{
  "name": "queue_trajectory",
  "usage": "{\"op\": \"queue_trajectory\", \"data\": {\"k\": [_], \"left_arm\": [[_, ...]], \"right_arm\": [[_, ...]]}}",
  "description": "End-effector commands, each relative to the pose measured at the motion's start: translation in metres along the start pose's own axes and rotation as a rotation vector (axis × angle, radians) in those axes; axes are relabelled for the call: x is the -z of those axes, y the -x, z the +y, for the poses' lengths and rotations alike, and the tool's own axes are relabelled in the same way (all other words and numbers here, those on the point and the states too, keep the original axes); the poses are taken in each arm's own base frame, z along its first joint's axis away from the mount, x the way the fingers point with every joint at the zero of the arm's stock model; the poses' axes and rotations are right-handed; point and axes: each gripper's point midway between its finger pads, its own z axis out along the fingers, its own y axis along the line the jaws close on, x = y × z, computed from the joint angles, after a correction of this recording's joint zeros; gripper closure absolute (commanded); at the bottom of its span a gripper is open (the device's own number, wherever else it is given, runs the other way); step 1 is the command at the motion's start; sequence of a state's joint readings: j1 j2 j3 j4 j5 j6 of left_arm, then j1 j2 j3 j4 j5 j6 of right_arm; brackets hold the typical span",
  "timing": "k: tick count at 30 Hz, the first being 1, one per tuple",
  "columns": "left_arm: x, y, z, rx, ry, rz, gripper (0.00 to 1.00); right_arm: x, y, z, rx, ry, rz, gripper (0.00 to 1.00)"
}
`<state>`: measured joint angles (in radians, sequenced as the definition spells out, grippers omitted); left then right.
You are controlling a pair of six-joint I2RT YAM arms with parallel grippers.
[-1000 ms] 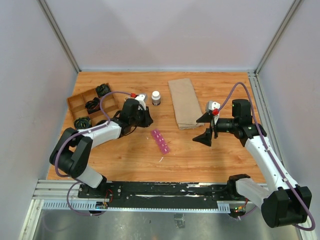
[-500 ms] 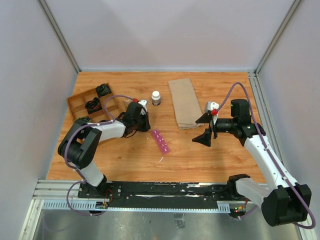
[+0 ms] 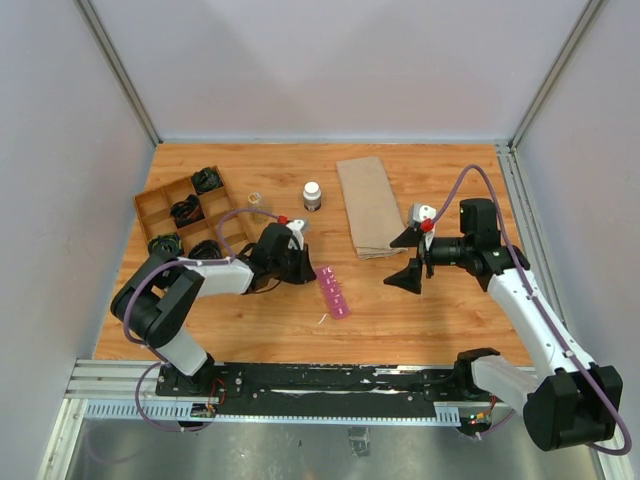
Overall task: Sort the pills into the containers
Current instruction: Open the pill container at the center of the board.
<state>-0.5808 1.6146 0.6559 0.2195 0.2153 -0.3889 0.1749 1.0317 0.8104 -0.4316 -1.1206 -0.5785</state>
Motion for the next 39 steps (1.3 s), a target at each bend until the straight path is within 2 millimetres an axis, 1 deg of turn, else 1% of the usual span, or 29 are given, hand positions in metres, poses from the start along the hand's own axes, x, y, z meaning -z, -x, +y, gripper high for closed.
{"op": "queue_trajectory", "data": {"k": [1, 4, 6, 9, 11, 15, 16, 17, 18, 20, 22, 24, 25, 26, 27, 30, 32, 34, 36, 39], "left_arm": [[0.010, -0.014, -0.037, 0.016, -0.091, -0.018, 0.87], [0.014, -0.024, -0.059, 0.001, -0.123, -0.018, 0.87], [0.018, -0.029, -0.066, -0.004, -0.120, -0.028, 0.87], [0.029, -0.035, -0.061, 0.026, -0.087, -0.060, 0.86], [0.039, -0.034, -0.054, 0.059, -0.059, -0.104, 0.83], [0.056, -0.025, -0.043, 0.111, -0.019, -0.205, 0.71], [0.058, -0.021, -0.041, 0.118, -0.008, -0.226, 0.70], [0.059, -0.017, -0.038, 0.132, 0.008, -0.242, 0.70], [0.059, -0.014, -0.034, 0.154, 0.037, -0.256, 0.69], [0.055, -0.007, -0.029, 0.190, 0.081, -0.269, 0.69], [0.048, -0.003, -0.028, 0.205, 0.107, -0.260, 0.70], [0.035, -0.004, -0.025, 0.215, 0.138, -0.231, 0.75], [0.030, -0.005, -0.023, 0.218, 0.156, -0.216, 0.77], [0.025, -0.005, -0.023, 0.219, 0.167, -0.202, 0.78], [0.019, -0.006, -0.023, 0.215, 0.170, -0.188, 0.79], [0.004, -0.008, -0.029, 0.211, 0.139, -0.162, 0.81], [-0.005, -0.006, -0.036, 0.211, 0.109, -0.148, 0.81], [-0.014, -0.005, -0.040, 0.208, 0.097, -0.137, 0.82], [-0.022, 0.002, -0.051, 0.199, 0.052, -0.134, 0.82], [-0.034, 0.008, -0.066, 0.176, -0.007, -0.113, 0.82]], "right_arm": [[-0.008, 0.003, 0.009, 0.032, 0.054, 0.005, 0.01], [-0.014, -0.007, 0.012, 0.049, 0.075, 0.037, 0.01], [-0.018, -0.018, 0.012, 0.056, 0.081, 0.074, 0.01], [-0.025, -0.040, 0.008, 0.082, 0.072, 0.154, 0.01], [-0.029, -0.054, 0.008, 0.100, 0.079, 0.196, 0.01], [-0.042, -0.073, 0.005, 0.100, 0.074, 0.282, 0.01], [-0.047, -0.078, 0.003, 0.087, 0.063, 0.309, 0.00], [-0.051, -0.081, 0.000, 0.060, 0.050, 0.330, 0.02], [-0.054, -0.085, -0.001, 0.026, 0.048, 0.351, 0.06], [-0.061, -0.088, -0.003, -0.046, 0.047, 0.382, 0.18], [-0.067, -0.090, -0.003, -0.107, 0.056, 0.408, 0.35], [-0.072, -0.094, 0.000, -0.157, 0.062, 0.431, 0.55], [-0.075, -0.095, 0.001, -0.179, 0.063, 0.437, 0.67], [-0.078, -0.097, 0.003, -0.204, 0.066, 0.443, 0.74], [-0.080, -0.099, 0.004, -0.235, 0.063, 0.444, 0.78], [-0.091, -0.102, 0.006, -0.375, 0.052, 0.434, 0.84], [-0.097, -0.108, 0.002, -0.460, 0.016, 0.444, 0.86], [-0.100, -0.116, -0.005, -0.528, -0.037, 0.471, 0.89], [-0.100, -0.128, -0.014, -0.575, -0.107, 0.511, 0.90], [-0.098, -0.135, -0.025, -0.608, -0.187, 0.540, 0.89]]}}
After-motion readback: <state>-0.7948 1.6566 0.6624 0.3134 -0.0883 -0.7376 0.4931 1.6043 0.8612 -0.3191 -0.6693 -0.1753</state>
